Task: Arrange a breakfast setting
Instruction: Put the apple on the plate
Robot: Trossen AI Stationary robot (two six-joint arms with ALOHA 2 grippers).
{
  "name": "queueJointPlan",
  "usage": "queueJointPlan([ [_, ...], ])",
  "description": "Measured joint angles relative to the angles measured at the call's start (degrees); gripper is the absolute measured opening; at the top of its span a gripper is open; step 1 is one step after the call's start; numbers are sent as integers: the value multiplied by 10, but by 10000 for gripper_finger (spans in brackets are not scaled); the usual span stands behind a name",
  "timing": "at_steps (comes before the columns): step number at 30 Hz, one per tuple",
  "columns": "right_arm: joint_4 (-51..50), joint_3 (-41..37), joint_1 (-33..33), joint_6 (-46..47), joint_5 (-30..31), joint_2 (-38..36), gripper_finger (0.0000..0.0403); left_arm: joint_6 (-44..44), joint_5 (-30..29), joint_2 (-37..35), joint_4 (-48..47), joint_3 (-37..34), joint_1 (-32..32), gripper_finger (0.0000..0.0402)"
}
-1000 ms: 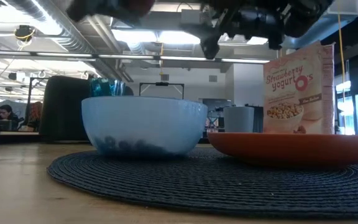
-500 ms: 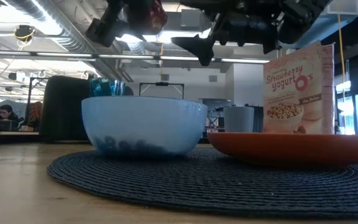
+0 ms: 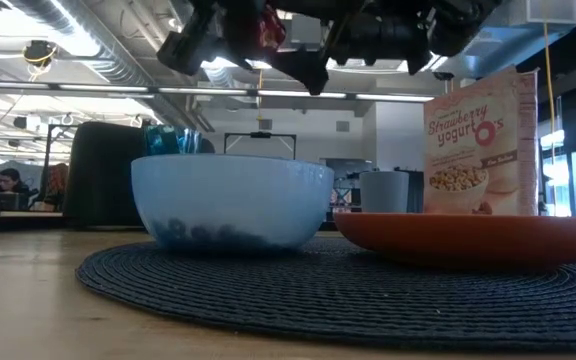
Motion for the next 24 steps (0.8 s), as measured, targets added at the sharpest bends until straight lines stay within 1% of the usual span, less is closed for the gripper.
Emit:
queueJointPlan([
  [4,-43,28,2,5,-7,7,386,15,13,0,9,0,13,306],
  [11,-52,52,11,10,-9,28,386,49,18,-1,47,0,23,306],
  [17,-48,52,13,5,11,36,384,58,35,0,65,0,26,306],
  [20,-46,52,13,4,16,36,367,58,35,0,64,0,28,306],
  [24,-45,51,13,4,17,36,327,58,33,0,63,0,28,306],
])
